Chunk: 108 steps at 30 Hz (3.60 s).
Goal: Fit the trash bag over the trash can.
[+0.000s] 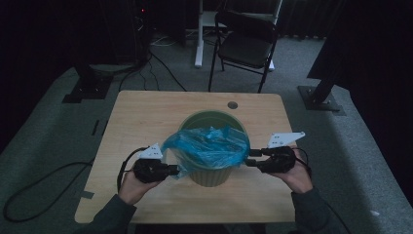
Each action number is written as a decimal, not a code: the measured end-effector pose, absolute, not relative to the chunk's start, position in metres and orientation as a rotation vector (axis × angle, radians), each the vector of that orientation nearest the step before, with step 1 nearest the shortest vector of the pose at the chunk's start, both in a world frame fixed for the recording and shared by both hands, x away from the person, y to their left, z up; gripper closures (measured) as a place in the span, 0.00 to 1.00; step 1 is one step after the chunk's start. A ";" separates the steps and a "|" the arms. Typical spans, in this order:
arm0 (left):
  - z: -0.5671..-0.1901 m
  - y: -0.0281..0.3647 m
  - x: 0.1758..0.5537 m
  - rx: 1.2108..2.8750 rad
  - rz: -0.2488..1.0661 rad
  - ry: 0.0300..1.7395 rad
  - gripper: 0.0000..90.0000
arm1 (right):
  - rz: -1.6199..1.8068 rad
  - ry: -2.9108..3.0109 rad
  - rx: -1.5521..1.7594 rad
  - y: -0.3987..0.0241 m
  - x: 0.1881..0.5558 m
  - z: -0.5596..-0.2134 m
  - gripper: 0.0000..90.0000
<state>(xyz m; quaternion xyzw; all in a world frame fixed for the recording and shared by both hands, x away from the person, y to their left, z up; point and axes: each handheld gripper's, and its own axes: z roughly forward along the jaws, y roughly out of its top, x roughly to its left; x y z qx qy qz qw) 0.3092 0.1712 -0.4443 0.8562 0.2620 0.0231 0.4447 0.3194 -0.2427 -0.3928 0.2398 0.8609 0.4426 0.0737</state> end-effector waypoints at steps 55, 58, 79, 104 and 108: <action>-0.454 0.183 0.319 2.127 0.081 0.719 0.97 | 1.325 2.412 0.703 -0.233 0.334 -0.365 0.97; -0.455 0.181 0.318 2.142 0.090 0.716 0.97 | 1.336 2.404 0.714 -0.235 0.332 -0.364 0.87; -0.455 0.179 0.318 2.148 0.093 0.713 0.97 | 1.427 2.453 0.576 -0.211 0.329 -0.338 0.85; -0.456 0.180 0.318 2.142 0.094 0.726 0.97 | 1.225 2.555 0.560 -0.174 0.346 -0.348 0.63; -0.456 0.179 0.318 2.148 0.092 0.722 0.97 | 1.258 2.565 0.534 -0.173 0.343 -0.347 0.60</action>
